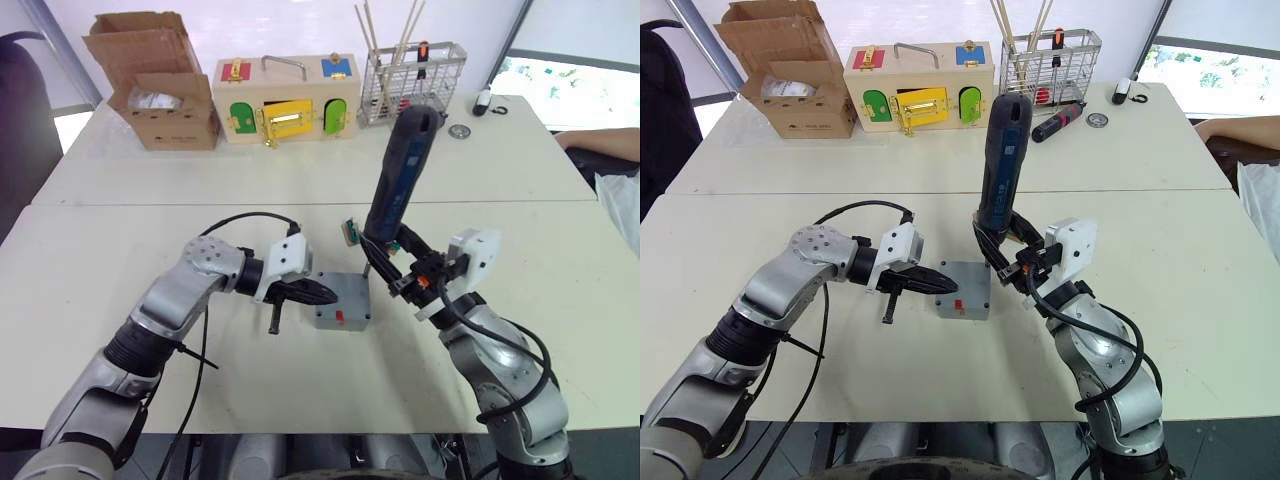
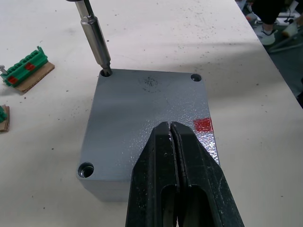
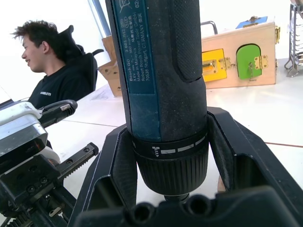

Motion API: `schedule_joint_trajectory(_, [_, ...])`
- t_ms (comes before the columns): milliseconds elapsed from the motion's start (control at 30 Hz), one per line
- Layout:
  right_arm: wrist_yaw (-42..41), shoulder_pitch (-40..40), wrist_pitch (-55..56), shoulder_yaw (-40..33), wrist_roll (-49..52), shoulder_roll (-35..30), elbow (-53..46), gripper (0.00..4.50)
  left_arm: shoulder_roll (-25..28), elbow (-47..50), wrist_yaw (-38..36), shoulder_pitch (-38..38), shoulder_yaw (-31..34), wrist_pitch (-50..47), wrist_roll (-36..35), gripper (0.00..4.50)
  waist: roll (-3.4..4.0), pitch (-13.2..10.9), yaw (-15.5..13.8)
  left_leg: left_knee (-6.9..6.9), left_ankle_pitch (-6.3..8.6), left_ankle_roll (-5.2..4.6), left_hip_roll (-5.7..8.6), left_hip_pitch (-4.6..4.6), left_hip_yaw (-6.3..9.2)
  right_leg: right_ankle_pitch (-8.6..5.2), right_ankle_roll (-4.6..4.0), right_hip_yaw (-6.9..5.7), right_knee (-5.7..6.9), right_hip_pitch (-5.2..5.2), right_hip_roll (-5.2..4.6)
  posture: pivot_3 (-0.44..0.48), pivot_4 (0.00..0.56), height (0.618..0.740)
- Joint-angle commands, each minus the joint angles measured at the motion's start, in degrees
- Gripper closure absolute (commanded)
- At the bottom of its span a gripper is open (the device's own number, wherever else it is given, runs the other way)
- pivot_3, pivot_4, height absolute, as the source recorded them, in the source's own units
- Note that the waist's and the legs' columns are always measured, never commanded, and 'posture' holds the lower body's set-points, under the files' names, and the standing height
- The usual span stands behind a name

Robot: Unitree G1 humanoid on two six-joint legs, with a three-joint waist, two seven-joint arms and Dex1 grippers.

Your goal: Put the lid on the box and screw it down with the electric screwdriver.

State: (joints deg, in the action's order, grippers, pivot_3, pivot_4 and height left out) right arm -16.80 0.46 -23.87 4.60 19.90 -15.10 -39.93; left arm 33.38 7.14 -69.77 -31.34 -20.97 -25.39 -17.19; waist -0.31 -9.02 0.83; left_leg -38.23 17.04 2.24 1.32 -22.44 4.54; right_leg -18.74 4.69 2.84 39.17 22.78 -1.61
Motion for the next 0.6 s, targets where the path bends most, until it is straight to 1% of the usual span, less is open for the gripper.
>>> schedule_joint_trajectory(33, [-0.92,0.18,3.12,1.14,-0.94,0.3,-0.37,2.59,0.49,-0.91,0.09,1.2,-1.34,-0.41,1.82,4.5,0.0,0.0,0.0,0.0,0.0,0.0,0.0,0.0,0.0,0.0,0.0,0.0,0.0,0.0,0.0,0.0,0.15,0.74])
schedule_joint_trajectory(267, [-1.7,0.49,7.31,2.89,-4.3,0.29,3.66,2.59,0.37,-1.2,0.13,1.39,-1.46,0.08,2.15,4.5,-0.01,0.02,0.03,0.0,0.0,0.0,0.0,0.06,0.0,0.0,0.0,0.0,-0.01,-0.06,0.01,0.0,0.15,0.74])
schedule_joint_trajectory(400, [-1.29,0.87,9.13,2.64,-4.95,1.26,5.79,2.59,0.31,-1.41,0.17,1.39,-1.61,0.4,2.32,4.5,-0.04,0.05,0.02,0.0,0.0,0.0,-0.01,0.1,0.0,0.0,0.0,0.0,0.0,-0.1,0.01,0.0,0.15,0.74])
schedule_joint_trajectory(600, [-1.91,2.45,10.3,2.55,-5.33,0.96,6.47,2.59,0.43,-1.3,0.29,1.61,-1.73,0.54,2.45,4.5,-0.06,0.1,0.01,0.0,0.0,0.0,0.0,0.14,0.01,0.0,0.0,0.0,-0.01,-0.14,0.01,0.0,0.15,0.74])
